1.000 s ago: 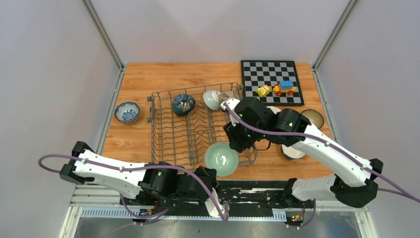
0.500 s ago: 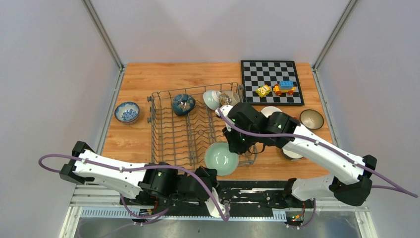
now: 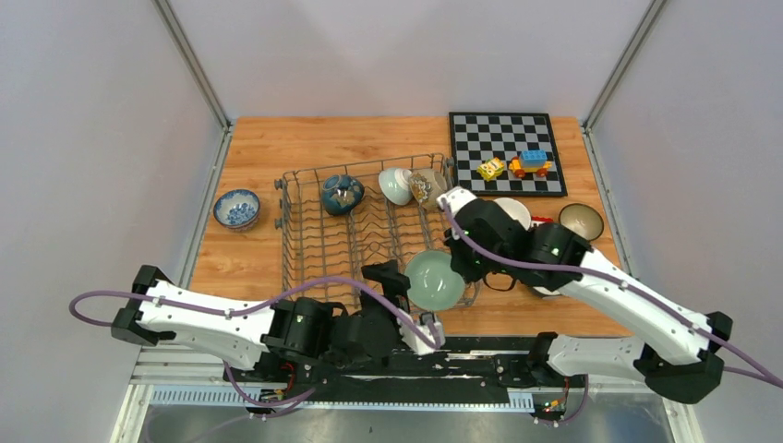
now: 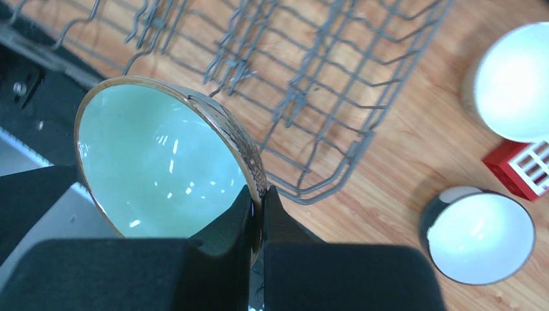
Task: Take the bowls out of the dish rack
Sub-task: Pick up the bowl from the dish rack.
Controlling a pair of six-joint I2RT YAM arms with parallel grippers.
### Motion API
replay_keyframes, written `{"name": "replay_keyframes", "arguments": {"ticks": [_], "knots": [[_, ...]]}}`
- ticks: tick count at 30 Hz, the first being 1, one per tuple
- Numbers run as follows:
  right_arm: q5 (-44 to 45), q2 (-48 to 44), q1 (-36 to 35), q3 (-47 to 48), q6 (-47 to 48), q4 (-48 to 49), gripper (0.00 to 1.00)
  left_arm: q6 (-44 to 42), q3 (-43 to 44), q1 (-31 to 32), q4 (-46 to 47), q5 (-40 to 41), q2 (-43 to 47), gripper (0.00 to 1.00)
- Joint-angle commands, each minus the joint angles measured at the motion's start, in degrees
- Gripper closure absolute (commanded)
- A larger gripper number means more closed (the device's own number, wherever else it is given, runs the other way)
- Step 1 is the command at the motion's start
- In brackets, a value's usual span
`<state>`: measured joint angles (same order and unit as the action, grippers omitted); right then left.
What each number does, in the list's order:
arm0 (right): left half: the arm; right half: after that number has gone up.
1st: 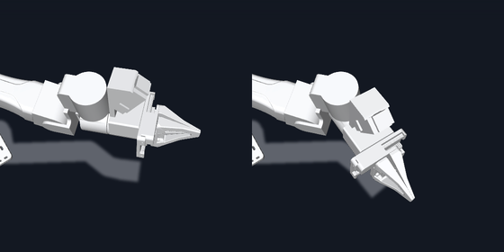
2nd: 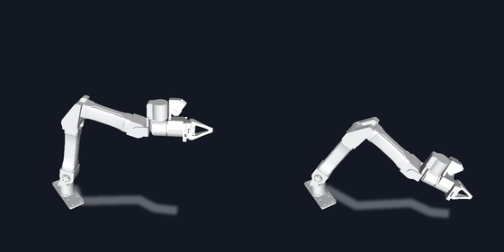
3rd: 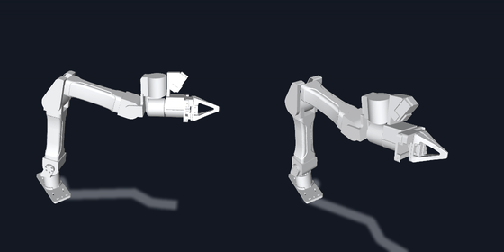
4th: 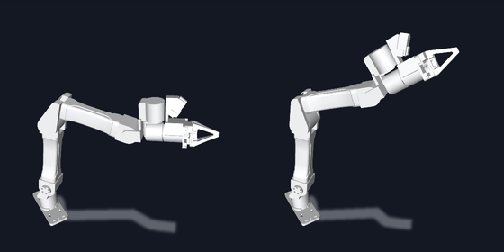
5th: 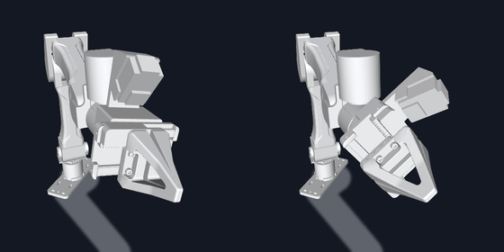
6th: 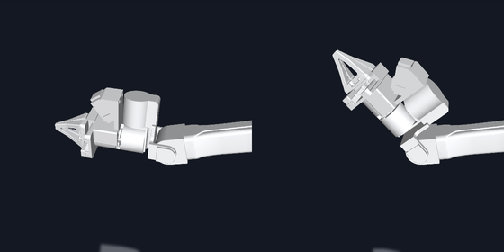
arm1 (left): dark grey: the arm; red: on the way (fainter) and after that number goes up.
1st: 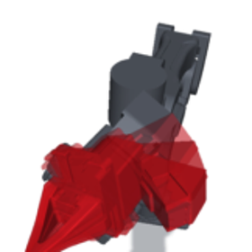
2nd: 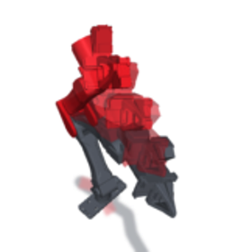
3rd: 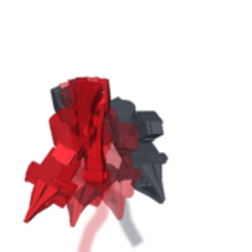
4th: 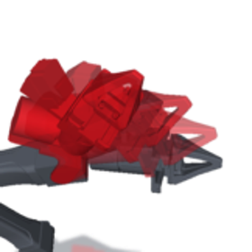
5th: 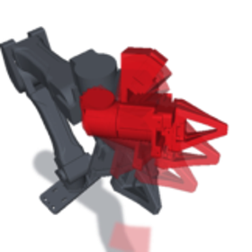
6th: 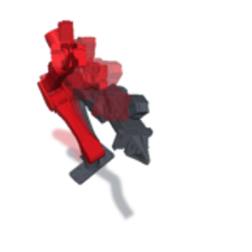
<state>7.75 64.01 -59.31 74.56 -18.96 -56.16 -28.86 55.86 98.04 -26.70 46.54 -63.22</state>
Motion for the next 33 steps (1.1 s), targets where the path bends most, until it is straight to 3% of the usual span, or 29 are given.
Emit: {"name": "replay_keyframes", "arguments": {"ticks": [1,4,9,13,16,22,26,30,33], "knots": [[9.89,-6.48,2.94,-1.7,-4.53,4.13,1.0,14.99,4.25,-3.35,3.71,9.43,-0.01,0.0],[13.93,-9.62,4.87,-4.07,-6.06,4.76,1.0,28.19,5.93,-7.14,1.85,8.59,0.21,0.0],[18.67,-12.98,7.25,-8.43,-10.49,5.45,1.0,59.91,4.74,-24.21,-0.65,-12.2,2.46,0.0],[19.17,-12.95,8.21,-10.21,-14.02,7.11,1.0,84.73,2.26,-28.88,-0.83,-11.11,2.86,0.0],[18.31,-11.59,8.7,-9.99,-17.36,7.48,1.0,92.65,2.76,-29.2,-0.22,-12.3,2.4,0.0],[14.03,-7.44,9.26,-9.44,-23.62,8.76,1.0,91.72,9.25,-29.84,-5.34,-15.37,-3.6,0.0],[11.85,-4.52,9.21,-8.45,-25.93,9.33,1.0,90.02,9.05,-29.76,-3.48,-18.42,-5.54,0.02],[10.18,-3.48,9.21,-8.21,-27.21,10.04,1.0,89.26,9.59,-30.07,-5.83,-16.88,-6.93,0.16],[9.3,-3.63,9.21,-8.21,-27.23,10.61,1.0,88.92,9.15,-31.35,-7.1,-16.68,-7.1,0.33]]}}
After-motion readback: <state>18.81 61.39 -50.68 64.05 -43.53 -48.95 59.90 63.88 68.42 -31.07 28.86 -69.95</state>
